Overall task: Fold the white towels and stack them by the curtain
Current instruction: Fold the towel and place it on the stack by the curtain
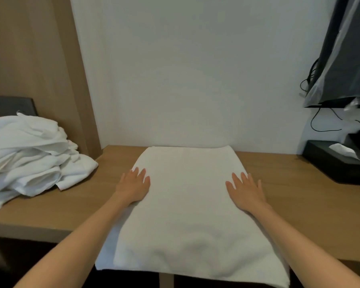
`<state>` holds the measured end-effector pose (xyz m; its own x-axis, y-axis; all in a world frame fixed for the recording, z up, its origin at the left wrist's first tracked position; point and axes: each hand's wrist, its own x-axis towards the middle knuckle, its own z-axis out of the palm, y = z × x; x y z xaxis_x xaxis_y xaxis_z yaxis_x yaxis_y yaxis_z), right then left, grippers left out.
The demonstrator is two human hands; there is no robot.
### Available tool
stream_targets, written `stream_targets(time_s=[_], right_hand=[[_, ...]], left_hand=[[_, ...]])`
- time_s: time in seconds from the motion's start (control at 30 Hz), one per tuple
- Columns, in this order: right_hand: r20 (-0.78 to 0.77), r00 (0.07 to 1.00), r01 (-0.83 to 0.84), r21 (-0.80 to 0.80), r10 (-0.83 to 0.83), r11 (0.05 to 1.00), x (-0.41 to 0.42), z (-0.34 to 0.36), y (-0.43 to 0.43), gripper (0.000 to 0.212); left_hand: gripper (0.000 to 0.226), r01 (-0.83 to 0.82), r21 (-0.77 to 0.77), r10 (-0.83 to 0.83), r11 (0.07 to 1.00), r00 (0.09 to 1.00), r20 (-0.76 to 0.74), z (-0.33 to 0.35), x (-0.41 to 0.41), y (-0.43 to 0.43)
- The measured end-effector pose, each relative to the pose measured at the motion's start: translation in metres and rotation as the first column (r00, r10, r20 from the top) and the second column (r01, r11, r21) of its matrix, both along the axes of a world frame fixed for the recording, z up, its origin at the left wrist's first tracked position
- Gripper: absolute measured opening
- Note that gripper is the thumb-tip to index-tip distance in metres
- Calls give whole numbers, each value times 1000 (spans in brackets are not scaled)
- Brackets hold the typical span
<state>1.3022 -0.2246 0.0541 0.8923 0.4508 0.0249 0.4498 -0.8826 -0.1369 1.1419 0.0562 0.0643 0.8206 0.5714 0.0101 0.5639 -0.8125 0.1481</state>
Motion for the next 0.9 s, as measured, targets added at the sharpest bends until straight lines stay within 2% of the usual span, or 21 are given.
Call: stream_targets(time_s=[0.07,0.13,0.23,0.37,0.57,0.8,0.9], right_hand=[[42,998,-37,-26,38,999,-9,5,2,55],[39,990,-137,-15,138,990,-20,6,5,54],[-101,966,-238,1,237,971,-38,1,5,55],[-73,980,-181,29,183,983,-36,-6,-1,62],[-49,982,-183,26,184,983,-24,-10,5,68],[-91,981,-168,67,174,983,-41,-2,3,55],[-110,969,-214,80,222,974,-74,-4,9,52]], left_hand=[[52,43,44,-43,998,999,-4,4,-1,-17],[53,85,7,-85,996,996,-15,3,-2,-41],[55,87,-65,-93,994,991,-92,-6,-7,-66],[56,75,-41,-77,996,995,-57,-12,-11,-61],[57,77,-10,-77,997,996,-33,-16,0,-50],[54,81,-53,-83,995,996,-28,-10,-11,-65],[54,154,-92,-155,984,988,-11,-12,-21,-96]])
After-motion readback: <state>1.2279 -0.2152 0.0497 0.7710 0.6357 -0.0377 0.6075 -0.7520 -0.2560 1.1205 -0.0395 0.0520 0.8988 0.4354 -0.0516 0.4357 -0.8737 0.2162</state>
